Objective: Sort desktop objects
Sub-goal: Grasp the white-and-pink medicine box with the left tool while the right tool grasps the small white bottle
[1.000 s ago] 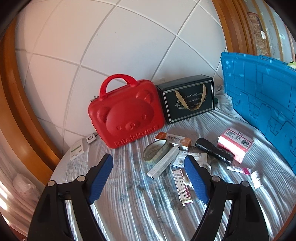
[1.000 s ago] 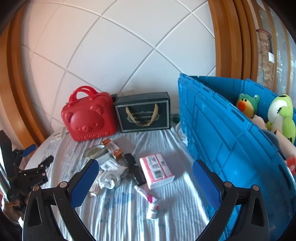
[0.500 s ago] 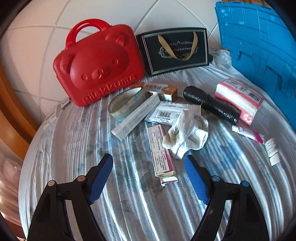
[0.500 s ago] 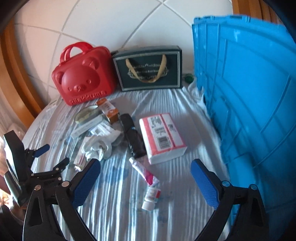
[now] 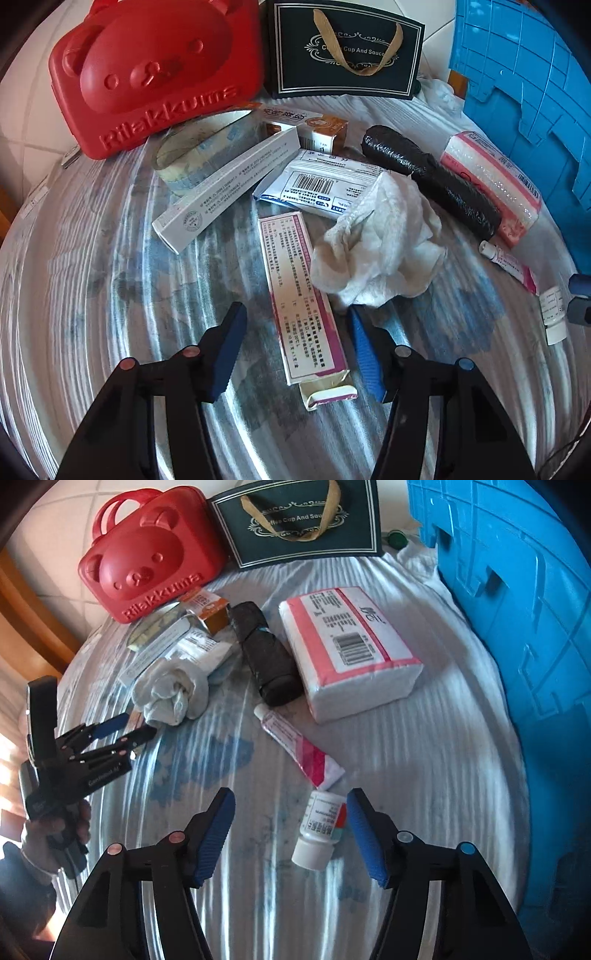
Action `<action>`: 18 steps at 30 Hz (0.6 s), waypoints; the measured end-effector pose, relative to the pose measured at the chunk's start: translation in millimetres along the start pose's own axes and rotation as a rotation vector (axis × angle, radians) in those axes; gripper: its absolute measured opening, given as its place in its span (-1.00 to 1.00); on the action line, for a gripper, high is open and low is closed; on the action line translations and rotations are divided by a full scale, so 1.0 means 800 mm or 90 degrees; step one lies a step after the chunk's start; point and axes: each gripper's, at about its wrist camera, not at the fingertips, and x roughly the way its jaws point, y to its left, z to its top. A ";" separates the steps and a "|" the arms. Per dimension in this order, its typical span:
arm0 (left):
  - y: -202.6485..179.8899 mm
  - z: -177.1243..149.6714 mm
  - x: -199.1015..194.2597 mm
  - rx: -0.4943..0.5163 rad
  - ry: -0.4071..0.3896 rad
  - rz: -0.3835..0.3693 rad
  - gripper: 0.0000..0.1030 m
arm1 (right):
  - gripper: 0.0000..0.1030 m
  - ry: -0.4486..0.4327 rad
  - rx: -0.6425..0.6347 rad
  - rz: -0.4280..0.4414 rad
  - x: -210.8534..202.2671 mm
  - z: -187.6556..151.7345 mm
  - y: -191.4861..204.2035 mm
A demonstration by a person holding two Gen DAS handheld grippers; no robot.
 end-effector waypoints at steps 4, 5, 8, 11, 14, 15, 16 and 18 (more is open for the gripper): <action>-0.005 0.000 -0.005 0.012 -0.001 -0.014 -0.13 | 0.16 0.021 0.025 -0.033 0.005 -0.014 -0.012; -0.006 0.000 -0.007 0.016 -0.001 -0.013 -0.14 | 0.10 0.028 0.029 -0.042 0.007 -0.017 -0.016; -0.005 -0.001 -0.011 0.020 0.005 -0.015 -0.14 | -0.07 0.038 0.042 -0.050 0.013 -0.023 -0.024; -0.002 0.001 -0.013 0.018 0.004 -0.019 -0.14 | -0.36 0.050 0.035 -0.048 0.024 -0.027 -0.021; 0.000 0.002 -0.014 0.012 0.003 -0.019 -0.14 | -0.46 0.040 0.019 -0.063 0.031 -0.027 -0.015; 0.000 0.003 -0.014 0.009 0.002 -0.017 -0.14 | -0.46 0.036 0.014 -0.067 0.032 -0.025 -0.014; 0.000 0.005 -0.014 0.005 0.003 -0.015 -0.14 | -0.46 0.033 0.011 -0.068 0.034 -0.023 -0.013; 0.000 0.007 -0.015 0.002 0.005 -0.013 -0.22 | -0.47 0.026 0.002 -0.070 0.035 -0.019 -0.012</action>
